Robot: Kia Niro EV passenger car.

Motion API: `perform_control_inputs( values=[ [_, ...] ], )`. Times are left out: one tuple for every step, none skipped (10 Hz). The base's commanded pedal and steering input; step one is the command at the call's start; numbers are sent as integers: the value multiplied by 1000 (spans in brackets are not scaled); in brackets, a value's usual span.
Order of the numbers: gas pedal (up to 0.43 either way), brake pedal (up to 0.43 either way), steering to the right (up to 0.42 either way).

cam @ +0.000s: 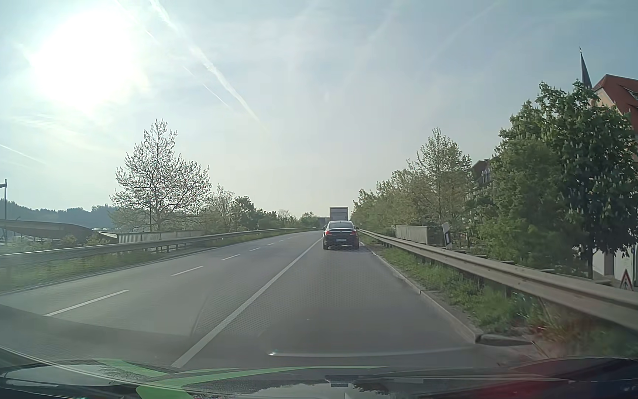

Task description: Follow the waypoints while adhering to traffic rules and regulations

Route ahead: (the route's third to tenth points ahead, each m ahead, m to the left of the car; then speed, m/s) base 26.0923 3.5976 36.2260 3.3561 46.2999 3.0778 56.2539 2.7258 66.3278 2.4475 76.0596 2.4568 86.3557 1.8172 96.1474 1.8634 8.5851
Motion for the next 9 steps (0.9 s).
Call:
perform_control_inputs(
  values=[
    [197, 0, 0],
    [197, 0, 1],
    [197, 0, 0],
    [197, 0, 1],
    [197, 0, 0],
    [197, 0, 0],
    [197, 0, 0],
    [197, 0, 0],
    [197, 0, 0]
  ],
)
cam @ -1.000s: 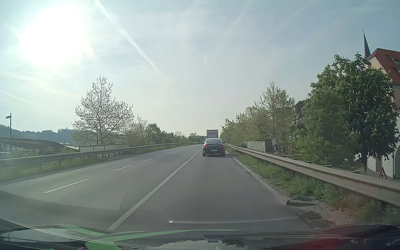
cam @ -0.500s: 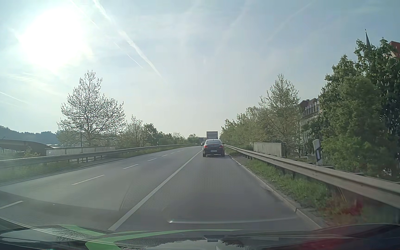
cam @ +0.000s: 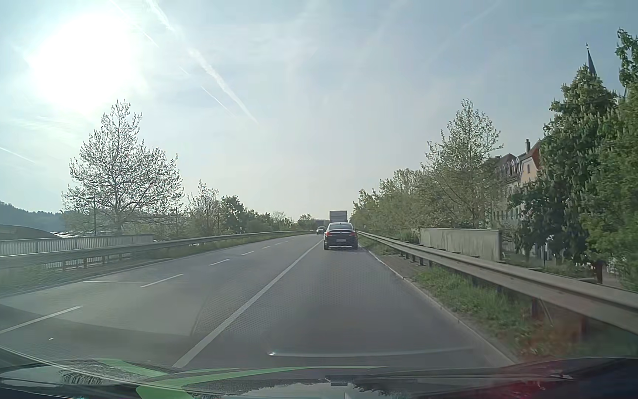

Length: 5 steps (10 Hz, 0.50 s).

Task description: Follow the waypoints while adhering to traffic rules and regulations

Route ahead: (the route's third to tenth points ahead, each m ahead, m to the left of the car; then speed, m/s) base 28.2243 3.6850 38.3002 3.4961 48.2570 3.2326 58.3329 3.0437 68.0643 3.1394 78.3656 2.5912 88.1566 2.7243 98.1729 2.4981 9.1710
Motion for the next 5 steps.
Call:
perform_control_inputs(
  values=[
    [197, 0, 0],
    [189, 0, 0],
    [177, 0, 0],
    [177, 0, 0],
    [177, 0, 0]
  ],
)
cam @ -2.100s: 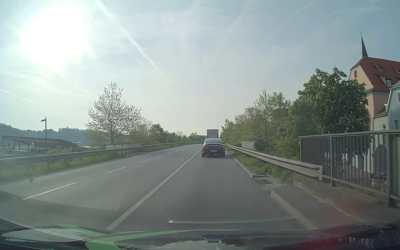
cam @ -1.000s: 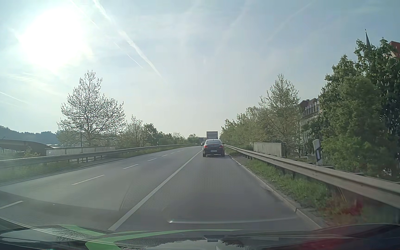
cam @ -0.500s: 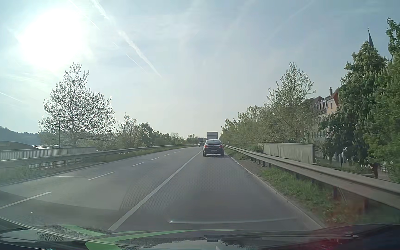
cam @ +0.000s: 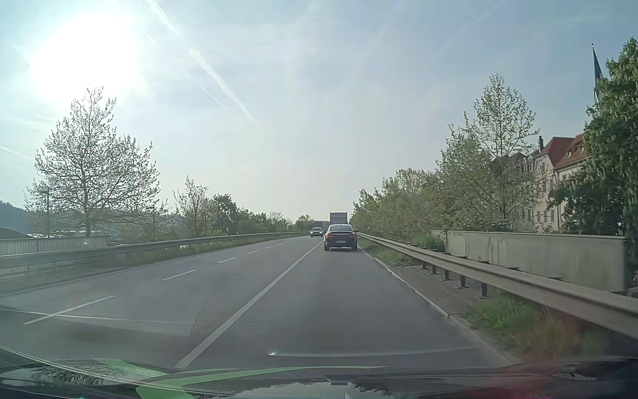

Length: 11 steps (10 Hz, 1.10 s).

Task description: Follow the waypoints while adhering to traffic rules and regulations

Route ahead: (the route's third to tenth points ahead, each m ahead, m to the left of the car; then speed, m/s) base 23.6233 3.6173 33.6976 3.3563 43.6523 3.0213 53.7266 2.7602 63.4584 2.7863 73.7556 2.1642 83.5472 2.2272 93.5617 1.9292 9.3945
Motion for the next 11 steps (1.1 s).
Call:
perform_control_inputs(
  values=[
    [177, 0, 0],
    [177, 0, 0],
    [177, 0, 0],
    [177, 0, 0],
    [177, 0, 0],
    [177, 0, 0],
    [177, 0, 0],
    [177, 0, 0],
    [177, 0, 0],
    [177, 0, 0],
    [177, 0, 1]
  ],
)
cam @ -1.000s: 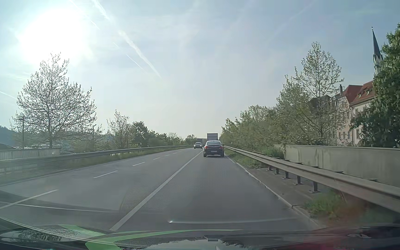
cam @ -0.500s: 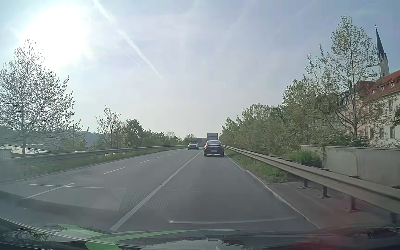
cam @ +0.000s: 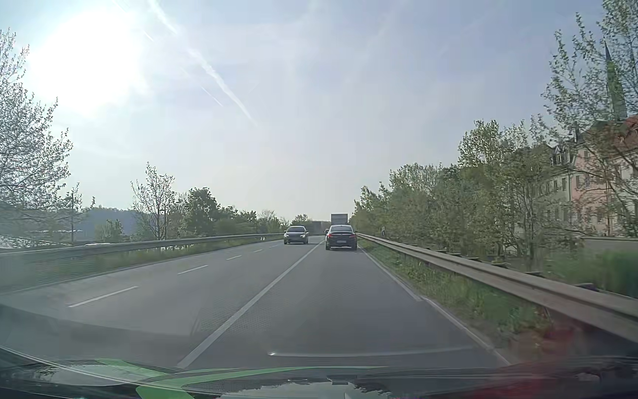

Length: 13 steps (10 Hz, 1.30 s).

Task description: Follow the waypoints while adhering to traffic rules and regulations

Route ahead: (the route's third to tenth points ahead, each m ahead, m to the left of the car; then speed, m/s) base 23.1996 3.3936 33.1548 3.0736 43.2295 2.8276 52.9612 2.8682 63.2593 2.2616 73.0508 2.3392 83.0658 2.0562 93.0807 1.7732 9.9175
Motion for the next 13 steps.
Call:
perform_control_inputs(
  values=[
    [177, 0, 1],
    [177, 0, 1],
    [189, 0, 1],
    [197, 0, 1],
    [197, 0, 1],
    [209, 0, 1],
    [209, 0, 1],
    [209, 0, 1],
    [209, 0, 1],
    [209, 0, 1],
    [209, 0, 1],
    [220, 0, 1],
    [220, 0, 1]
  ],
)
